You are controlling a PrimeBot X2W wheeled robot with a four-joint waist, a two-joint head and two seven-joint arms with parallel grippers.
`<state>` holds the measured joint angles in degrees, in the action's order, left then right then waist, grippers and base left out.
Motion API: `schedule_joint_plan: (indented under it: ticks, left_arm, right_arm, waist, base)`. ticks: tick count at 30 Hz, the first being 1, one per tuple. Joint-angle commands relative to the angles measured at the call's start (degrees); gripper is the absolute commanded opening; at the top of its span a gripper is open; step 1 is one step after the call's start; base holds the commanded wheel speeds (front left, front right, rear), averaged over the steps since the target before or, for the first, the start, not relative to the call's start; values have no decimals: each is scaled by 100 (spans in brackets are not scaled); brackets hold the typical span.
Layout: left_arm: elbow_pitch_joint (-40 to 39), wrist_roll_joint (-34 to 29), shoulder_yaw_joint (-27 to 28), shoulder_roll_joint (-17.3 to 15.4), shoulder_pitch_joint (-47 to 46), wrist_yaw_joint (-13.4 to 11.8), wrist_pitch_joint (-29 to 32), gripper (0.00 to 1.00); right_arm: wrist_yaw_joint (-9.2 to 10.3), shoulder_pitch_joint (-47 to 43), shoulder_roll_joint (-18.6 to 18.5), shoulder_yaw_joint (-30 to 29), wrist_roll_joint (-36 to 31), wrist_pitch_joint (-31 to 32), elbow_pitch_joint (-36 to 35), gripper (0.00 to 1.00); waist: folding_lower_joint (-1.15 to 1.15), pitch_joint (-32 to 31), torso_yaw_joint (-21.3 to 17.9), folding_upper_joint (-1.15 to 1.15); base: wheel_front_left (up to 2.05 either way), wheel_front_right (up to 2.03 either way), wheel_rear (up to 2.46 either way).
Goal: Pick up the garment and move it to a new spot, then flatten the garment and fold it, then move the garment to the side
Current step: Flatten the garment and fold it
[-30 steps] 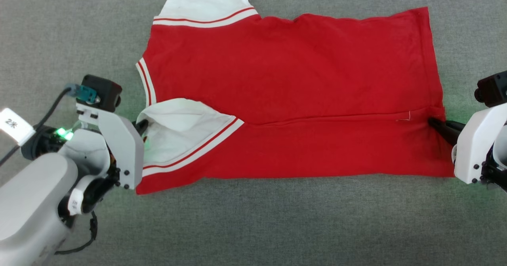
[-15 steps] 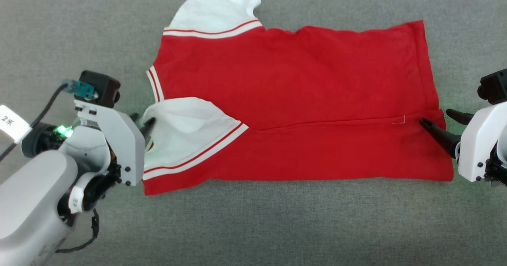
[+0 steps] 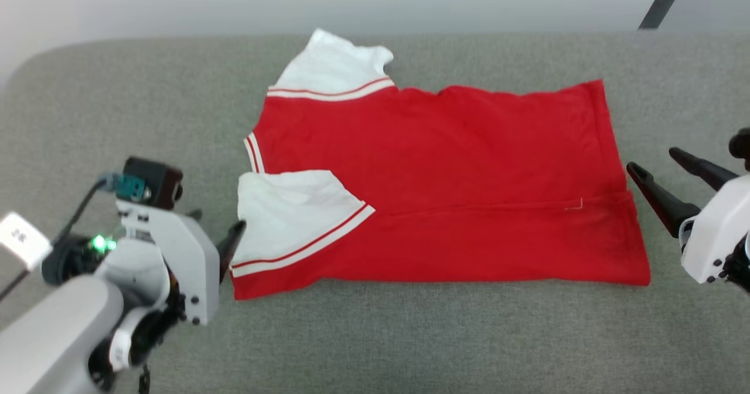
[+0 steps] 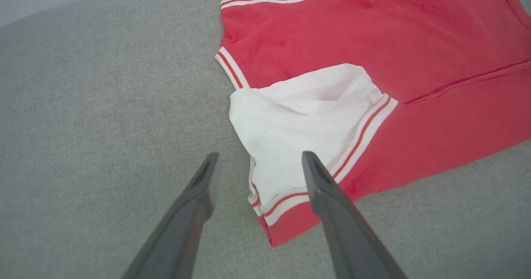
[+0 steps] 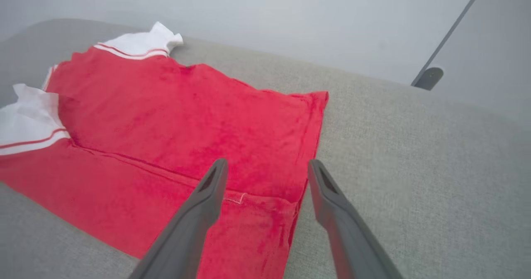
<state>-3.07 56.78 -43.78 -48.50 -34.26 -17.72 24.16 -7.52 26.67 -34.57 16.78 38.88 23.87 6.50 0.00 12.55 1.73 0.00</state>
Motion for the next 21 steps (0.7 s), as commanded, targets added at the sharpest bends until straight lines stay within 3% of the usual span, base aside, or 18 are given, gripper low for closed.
schedule_joint_plan:
  ticks: [1,10,21]
  left_arm:
    - [-72,53,12,-40,149,-80,-24,100]
    - [-423,339,92,-282,730,-380,-25,100]
    - [84,1022,335,-398,909,-469,390,100]
  right_arm:
    - [6,-121,42,-97,-82,-160,-113,100]
    - [6,-838,583,-791,-683,-902,-1103,100]
    - [6,-1602,1293,-1633,-1000,-568,-2074,100]
  waist:
    - [0,-226,-14,0]
    - [0,-455,-349,0]
    - [0,-227,-818,0]
  base:
    - [0,0,0]
    - [0,0,0]
    - [0,0,0]
